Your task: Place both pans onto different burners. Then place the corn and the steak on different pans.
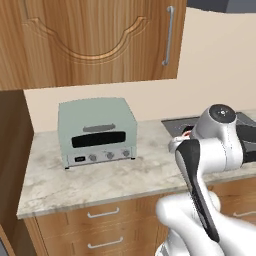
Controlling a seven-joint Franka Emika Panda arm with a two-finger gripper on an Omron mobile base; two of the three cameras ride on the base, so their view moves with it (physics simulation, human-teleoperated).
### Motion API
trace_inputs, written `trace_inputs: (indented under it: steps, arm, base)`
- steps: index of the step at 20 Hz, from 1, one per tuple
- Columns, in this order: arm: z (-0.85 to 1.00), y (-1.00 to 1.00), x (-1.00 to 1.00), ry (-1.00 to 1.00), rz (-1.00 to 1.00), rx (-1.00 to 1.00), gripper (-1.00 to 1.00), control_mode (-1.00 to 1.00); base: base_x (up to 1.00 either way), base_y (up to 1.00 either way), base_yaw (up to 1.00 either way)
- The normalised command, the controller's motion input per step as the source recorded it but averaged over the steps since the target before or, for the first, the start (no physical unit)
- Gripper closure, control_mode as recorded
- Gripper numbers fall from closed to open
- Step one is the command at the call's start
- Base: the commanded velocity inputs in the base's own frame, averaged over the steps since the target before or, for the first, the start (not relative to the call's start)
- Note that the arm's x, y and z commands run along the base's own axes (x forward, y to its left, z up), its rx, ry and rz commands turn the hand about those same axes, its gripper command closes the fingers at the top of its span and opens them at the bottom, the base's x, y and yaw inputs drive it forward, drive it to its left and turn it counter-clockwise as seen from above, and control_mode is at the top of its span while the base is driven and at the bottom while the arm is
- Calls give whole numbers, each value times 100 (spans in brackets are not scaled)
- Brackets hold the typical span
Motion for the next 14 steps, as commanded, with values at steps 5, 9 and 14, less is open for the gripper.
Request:
trace_inputs:
  steps: [5,9,14]
  arm:
    - [0,0,0,0,0,0,100,100]
    - [0,0,0,0,0,0,100,100]
    - [0,0,0,0,0,0,100,100]
  base:
    - [-33,-77,-1]
    - [-6,-85,-3]
    - [0,-83,-3]
